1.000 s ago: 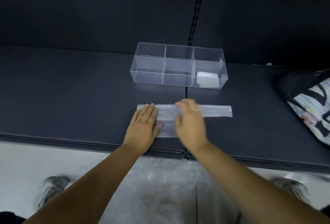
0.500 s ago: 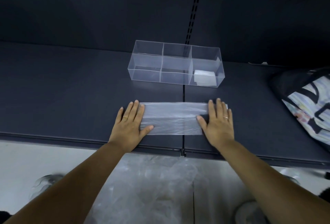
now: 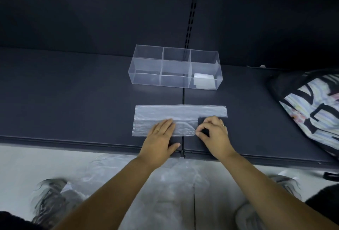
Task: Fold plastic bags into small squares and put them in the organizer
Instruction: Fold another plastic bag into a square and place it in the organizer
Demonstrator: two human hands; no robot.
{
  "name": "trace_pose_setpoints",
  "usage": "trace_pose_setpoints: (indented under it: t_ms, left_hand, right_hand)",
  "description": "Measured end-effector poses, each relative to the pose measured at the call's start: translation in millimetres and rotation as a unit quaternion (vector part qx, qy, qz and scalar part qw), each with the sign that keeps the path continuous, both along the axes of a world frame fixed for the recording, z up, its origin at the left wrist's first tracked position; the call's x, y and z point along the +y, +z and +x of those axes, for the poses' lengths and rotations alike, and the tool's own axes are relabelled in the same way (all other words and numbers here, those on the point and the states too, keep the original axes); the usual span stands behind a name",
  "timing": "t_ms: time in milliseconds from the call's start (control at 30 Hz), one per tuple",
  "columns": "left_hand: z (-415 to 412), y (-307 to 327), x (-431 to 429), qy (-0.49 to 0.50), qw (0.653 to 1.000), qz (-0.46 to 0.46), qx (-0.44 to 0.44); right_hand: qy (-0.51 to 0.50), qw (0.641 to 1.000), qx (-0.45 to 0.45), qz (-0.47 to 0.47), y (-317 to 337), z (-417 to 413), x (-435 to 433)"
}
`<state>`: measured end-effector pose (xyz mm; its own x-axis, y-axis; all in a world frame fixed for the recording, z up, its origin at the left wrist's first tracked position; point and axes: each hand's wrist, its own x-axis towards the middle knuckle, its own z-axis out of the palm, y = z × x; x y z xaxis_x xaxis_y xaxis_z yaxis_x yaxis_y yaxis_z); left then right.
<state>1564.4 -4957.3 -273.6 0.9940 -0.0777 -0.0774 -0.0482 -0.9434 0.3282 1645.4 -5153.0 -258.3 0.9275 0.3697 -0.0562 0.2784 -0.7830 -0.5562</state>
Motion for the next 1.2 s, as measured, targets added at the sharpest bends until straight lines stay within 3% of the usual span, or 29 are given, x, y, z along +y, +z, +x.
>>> trace_pose_setpoints:
  t_ms: [100, 233, 267, 367, 500, 567, 633, 733, 800, 933, 1000, 1200]
  left_hand:
    - [1.8, -2.0, -5.6, 0.02, 1.0, 0.017, -0.007]
    - [3.5, 6.9, -14.5, 0.024, 0.998, 0.026, -0.044]
    - [2.9, 9.6, -17.0, 0.031, 0.998, 0.03, -0.054]
    - [0.9, 14.2, -23.4, 0.039, 0.996, 0.047, -0.06]
    - [-1.6, 16.6, -31.4, 0.037, 0.993, 0.088, -0.064]
    - [-2.9, 17.8, -31.9, 0.041, 0.991, 0.105, -0.066]
    - [-4.4, 16.9, -25.6, 0.056, 0.991, 0.1, -0.076]
    - [-6.5, 21.0, 1.0, 0.112, 0.99, 0.017, -0.084]
    - [-8.2, 23.7, 26.2, 0.172, 0.979, -0.077, -0.071]
    - [-4.9, 21.2, 68.2, 0.3, 0.907, -0.295, 0.002]
    - [-1.4, 17.5, 76.3, 0.341, 0.882, -0.325, 0.01]
    - [10.6, 8.5, 69.9, 0.413, 0.863, -0.289, -0.039]
  right_hand:
    - [0.024, 0.998, 0.057, -0.003, 7.5, 4.2, -2.8]
    - [0.01, 0.98, 0.183, 0.078, 25.9, 1.8, -18.4]
    - [0.007, 0.982, 0.175, 0.072, 28.9, 1.0, -21.9]
    - [0.019, 0.998, 0.042, -0.031, 37.4, -3.9, -25.9]
    - [0.182, 0.975, -0.046, -0.118, 28.9, -18.8, -7.3]
    - [0.169, 0.977, -0.085, -0.098, 19.1, -21.8, 4.0]
    - [0.096, 0.991, -0.092, -0.023, 13.8, -17.5, 8.8]
    - [-0.028, 0.994, 0.014, 0.103, 10.7, -1.2, 2.7]
    - [-0.09, 0.973, 0.118, 0.175, 11.3, 11.7, -2.5]
    - [-0.145, 0.948, 0.167, 0.227, 7.9, 26.0, -1.9]
    - [-0.167, 0.948, 0.161, 0.22, 4.3, 28.3, 3.3]
    - [-0.205, 0.962, 0.132, 0.124, 2.0, 35.4, 16.8]
